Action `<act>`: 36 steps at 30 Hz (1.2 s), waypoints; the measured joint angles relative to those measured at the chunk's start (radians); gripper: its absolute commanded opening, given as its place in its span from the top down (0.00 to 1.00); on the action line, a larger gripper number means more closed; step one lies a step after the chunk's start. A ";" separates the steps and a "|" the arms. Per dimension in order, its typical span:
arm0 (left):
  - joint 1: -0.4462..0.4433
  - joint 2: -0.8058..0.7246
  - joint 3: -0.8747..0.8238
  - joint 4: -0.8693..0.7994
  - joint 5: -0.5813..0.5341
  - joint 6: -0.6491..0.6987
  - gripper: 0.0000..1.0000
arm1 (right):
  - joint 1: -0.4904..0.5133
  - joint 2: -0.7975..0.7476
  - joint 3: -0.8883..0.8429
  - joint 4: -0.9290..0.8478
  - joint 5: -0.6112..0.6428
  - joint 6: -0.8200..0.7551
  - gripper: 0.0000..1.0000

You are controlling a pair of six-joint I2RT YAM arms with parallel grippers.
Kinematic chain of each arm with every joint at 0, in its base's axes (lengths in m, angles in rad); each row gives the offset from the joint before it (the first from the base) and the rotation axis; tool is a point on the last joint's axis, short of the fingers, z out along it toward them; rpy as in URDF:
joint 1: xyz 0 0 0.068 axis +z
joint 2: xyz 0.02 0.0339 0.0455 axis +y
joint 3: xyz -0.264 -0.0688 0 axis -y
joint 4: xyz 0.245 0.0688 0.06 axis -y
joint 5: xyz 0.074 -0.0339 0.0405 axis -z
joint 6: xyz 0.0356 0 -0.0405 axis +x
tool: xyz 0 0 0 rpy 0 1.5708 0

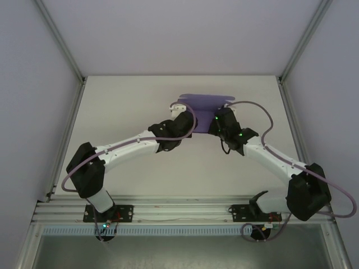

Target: Assemble paper box

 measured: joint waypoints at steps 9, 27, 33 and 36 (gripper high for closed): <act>-0.018 0.002 0.000 0.052 0.016 -0.001 1.00 | 0.036 0.051 0.091 -0.165 0.183 0.021 0.90; -0.011 0.054 0.034 0.078 0.020 -0.006 1.00 | 0.058 0.193 0.206 -0.258 0.351 0.044 1.00; -0.008 0.059 0.034 0.075 0.024 -0.009 1.00 | 0.058 0.190 0.167 -0.177 0.342 -0.019 0.94; -0.004 0.059 0.034 0.051 0.015 -0.010 1.00 | 0.058 0.158 0.085 -0.055 0.298 -0.073 0.72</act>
